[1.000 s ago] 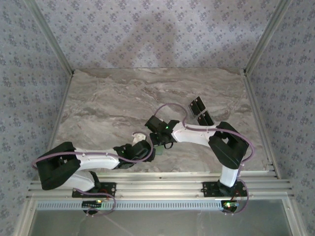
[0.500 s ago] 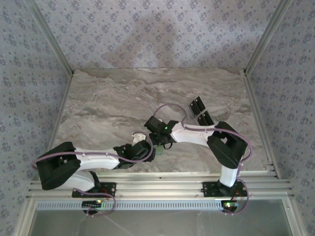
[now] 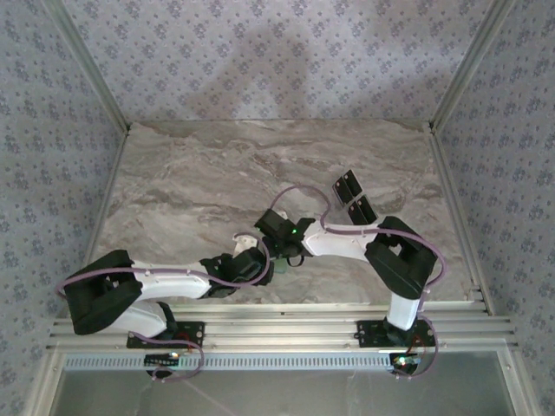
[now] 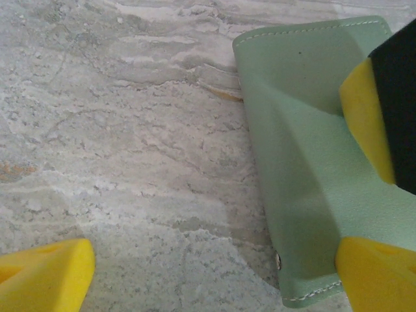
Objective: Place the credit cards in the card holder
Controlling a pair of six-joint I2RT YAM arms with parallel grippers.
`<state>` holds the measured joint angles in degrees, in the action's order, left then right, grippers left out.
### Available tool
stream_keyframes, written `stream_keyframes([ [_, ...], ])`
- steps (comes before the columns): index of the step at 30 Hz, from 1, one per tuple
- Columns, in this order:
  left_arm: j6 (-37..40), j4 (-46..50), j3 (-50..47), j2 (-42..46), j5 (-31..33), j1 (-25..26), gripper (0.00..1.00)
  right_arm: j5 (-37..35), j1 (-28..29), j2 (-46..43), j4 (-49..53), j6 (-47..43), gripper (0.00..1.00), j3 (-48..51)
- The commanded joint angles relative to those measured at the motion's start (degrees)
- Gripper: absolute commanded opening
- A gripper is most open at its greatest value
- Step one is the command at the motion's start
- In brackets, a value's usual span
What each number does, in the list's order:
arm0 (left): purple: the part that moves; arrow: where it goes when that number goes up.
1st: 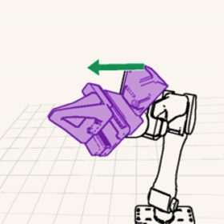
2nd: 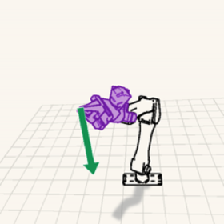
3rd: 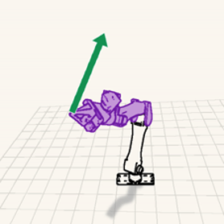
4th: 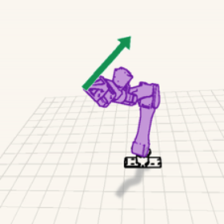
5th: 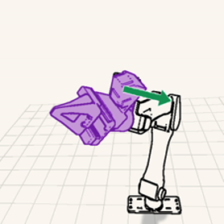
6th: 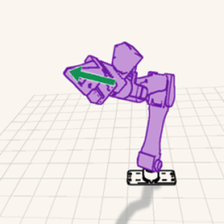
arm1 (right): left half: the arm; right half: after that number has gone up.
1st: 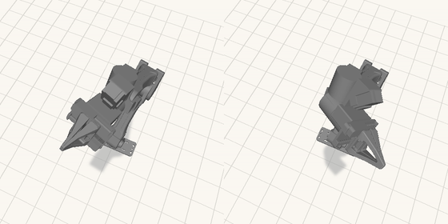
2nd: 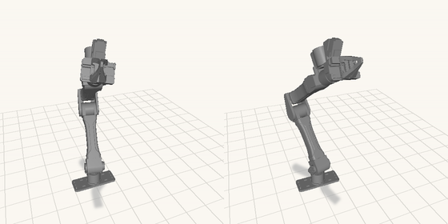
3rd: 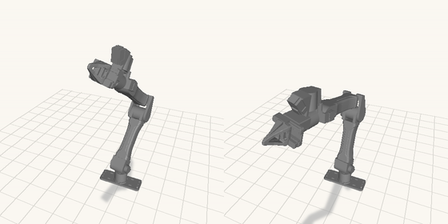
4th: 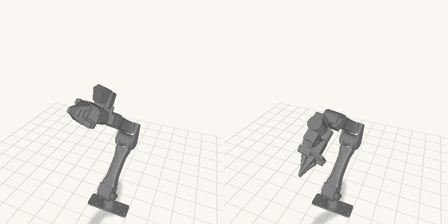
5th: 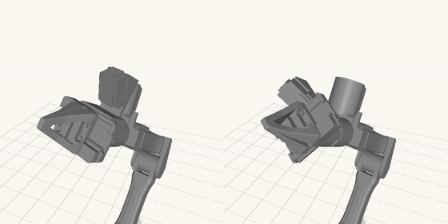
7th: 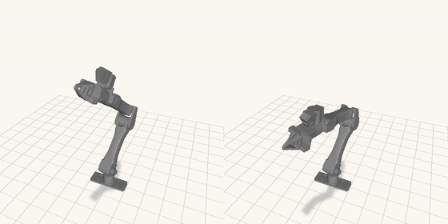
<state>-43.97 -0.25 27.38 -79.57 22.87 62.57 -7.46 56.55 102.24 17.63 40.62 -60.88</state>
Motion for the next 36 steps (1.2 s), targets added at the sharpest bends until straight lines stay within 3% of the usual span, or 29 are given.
stream_keyframes([
  [1,-0.4,0.9,-2.0,-2.7,-5.0,-0.1,0.97,1.5,1.9,1.5,3.4,2.1,0.0,4.7],
  [36,-1.1,0.6,-1.8,-4.3,-4.9,-0.1,0.97,-0.9,5.4,-3.6,-1.0,3.6,0.0,8.4],
])
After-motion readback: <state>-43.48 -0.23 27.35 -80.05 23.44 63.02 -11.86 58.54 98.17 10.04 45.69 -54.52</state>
